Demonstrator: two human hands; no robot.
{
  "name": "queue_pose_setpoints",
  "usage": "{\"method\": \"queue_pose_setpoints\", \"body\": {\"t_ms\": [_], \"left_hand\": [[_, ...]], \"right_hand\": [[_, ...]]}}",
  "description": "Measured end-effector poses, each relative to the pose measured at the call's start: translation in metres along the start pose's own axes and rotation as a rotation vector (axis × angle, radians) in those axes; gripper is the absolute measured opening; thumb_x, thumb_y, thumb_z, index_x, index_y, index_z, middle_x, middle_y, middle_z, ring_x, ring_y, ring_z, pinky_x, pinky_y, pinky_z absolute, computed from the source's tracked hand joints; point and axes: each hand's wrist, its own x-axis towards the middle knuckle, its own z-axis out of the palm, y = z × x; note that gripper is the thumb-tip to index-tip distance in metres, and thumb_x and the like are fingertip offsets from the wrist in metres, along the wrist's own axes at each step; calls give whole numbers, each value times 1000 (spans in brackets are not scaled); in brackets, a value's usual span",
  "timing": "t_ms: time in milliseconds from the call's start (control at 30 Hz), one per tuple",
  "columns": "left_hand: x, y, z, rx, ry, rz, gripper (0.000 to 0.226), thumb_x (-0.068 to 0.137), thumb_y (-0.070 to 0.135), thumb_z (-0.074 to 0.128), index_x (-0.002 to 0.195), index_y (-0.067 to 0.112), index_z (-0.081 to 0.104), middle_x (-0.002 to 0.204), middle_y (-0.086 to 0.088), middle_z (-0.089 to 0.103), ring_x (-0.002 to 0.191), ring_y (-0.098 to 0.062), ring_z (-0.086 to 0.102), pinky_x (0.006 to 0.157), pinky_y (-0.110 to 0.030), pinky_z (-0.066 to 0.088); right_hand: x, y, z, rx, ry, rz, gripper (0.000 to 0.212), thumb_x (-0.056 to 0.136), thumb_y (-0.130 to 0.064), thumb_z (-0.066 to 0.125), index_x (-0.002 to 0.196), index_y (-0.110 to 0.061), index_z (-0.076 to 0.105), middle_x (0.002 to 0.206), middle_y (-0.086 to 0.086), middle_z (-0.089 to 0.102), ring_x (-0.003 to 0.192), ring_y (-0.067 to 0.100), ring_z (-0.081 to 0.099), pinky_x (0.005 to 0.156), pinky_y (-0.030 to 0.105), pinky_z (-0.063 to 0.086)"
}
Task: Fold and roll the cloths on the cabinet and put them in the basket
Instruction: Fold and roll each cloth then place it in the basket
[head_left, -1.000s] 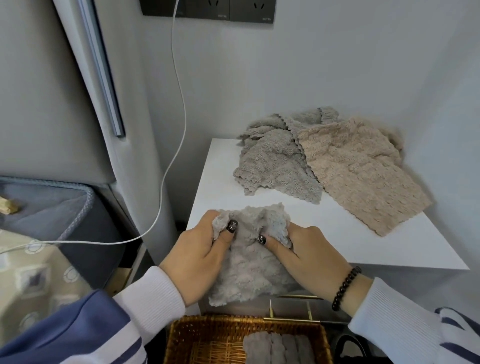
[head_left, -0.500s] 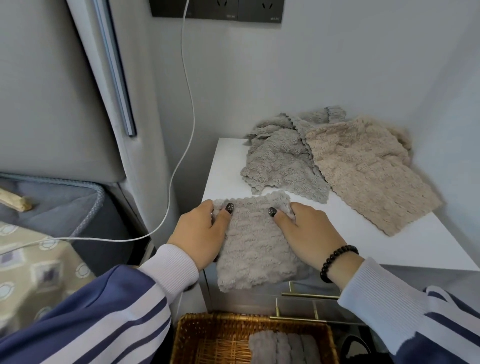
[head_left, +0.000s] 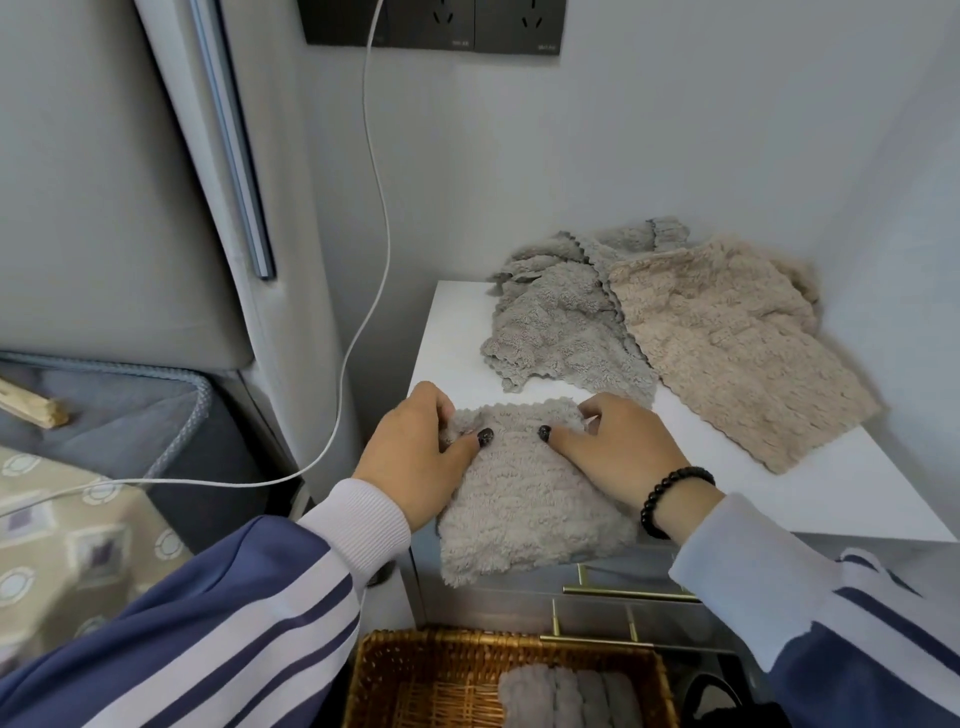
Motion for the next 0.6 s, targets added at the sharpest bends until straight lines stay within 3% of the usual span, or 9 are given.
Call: {"method": "queue_pose_setpoints", "body": {"t_ms": [100, 167, 233, 300, 367, 433, 533, 600], "left_hand": [[4, 8, 1, -160, 32, 2, 25, 84, 23, 70, 86, 18, 46, 87, -4, 60, 66, -15, 50, 61, -24, 45], [10, 14, 0, -290, 61, 13, 28, 79, 25, 75, 84, 22, 48, 88, 1, 61, 67, -13, 53, 63, -23, 47], [18, 18, -3, -395, 103, 10, 31, 76, 26, 78, 87, 26, 49, 94, 5, 61, 78, -13, 60, 69, -26, 50], [25, 19, -4, -439, 143, -3, 31, 80, 22, 75, 98, 26, 49, 112, 5, 56, 95, -11, 61, 79, -26, 52], [26, 19, -2, -326, 199, 36, 32, 88, 16, 65, 114, 22, 48, 127, 1, 45, 111, -10, 53, 95, -27, 47], [21, 22, 1, -187, 200, 169, 36, 92, 9, 55, 127, 13, 47, 136, -2, 40, 125, -12, 43, 109, -26, 34], [8, 30, 10, 9, 28, 352, 49, 93, 4, 46, 141, 8, 38, 149, -4, 33, 140, -13, 27, 111, -6, 9], [3, 32, 18, 173, -85, 411, 54, 96, 10, 40, 148, 6, 26, 157, -7, 21, 146, -16, 15, 114, -13, 2]], "right_hand": [[8, 7, -6, 244, -48, 34, 45, 80, -36, 72, 104, 1, 63, 77, 1, 51, 74, 15, 49, 68, 26, 37], [8, 8, -13, 423, 23, 60, 35, 78, -29, 77, 104, -12, 61, 76, -5, 50, 74, 13, 52, 67, 23, 41], [9, 11, -19, 545, 135, 48, 35, 77, -28, 78, 102, -17, 57, 74, -5, 51, 66, 8, 51, 60, 18, 41], [11, 13, -19, 491, 249, 7, 33, 79, -31, 76, 103, -19, 57, 75, -5, 55, 64, 4, 52, 56, 12, 38], [13, 15, -13, 387, 284, -18, 36, 86, -32, 69, 116, -19, 55, 91, -5, 60, 75, 2, 53, 62, 9, 36], [13, 17, -8, 307, 279, -62, 40, 94, -25, 57, 132, -16, 47, 121, 0, 55, 95, 5, 52, 81, 13, 38], [5, 16, -9, 138, 321, -251, 43, 96, -6, 45, 138, -11, 44, 141, 4, 43, 127, 14, 42, 101, 15, 26], [0, 13, -8, 19, 289, -394, 44, 95, 0, 42, 138, -9, 46, 144, 4, 44, 135, 16, 36, 106, 13, 18]]}}
